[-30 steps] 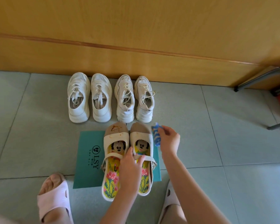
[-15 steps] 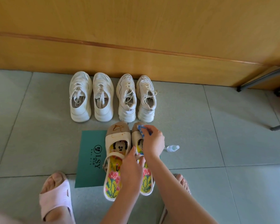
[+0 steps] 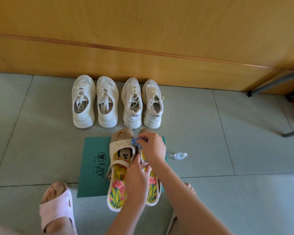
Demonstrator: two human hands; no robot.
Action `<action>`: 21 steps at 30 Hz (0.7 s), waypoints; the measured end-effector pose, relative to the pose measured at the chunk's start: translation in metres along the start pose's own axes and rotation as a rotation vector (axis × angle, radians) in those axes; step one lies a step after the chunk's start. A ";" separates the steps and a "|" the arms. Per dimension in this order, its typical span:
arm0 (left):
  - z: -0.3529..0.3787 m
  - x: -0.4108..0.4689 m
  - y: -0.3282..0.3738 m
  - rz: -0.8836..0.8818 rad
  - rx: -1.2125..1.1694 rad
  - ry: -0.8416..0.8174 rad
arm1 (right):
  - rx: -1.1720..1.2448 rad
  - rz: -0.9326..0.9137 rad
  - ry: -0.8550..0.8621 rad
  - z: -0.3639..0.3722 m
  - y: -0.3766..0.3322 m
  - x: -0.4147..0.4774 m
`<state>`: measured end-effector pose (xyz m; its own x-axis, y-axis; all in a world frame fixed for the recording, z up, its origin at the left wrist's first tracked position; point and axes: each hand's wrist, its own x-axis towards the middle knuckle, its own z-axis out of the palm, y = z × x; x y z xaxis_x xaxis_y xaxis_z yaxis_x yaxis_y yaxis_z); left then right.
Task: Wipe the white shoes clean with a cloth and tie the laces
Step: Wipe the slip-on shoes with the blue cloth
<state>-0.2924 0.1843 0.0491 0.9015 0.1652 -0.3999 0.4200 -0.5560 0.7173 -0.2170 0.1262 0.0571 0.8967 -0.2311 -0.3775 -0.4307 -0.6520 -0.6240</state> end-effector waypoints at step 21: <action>0.006 0.005 -0.007 0.001 0.017 0.008 | -0.177 -0.080 0.164 0.005 -0.002 0.049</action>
<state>-0.2918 0.1844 0.0390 0.9028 0.1707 -0.3948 0.4173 -0.5697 0.7080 -0.1727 0.1199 0.0370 0.9380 -0.2782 -0.2067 -0.3460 -0.7860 -0.5123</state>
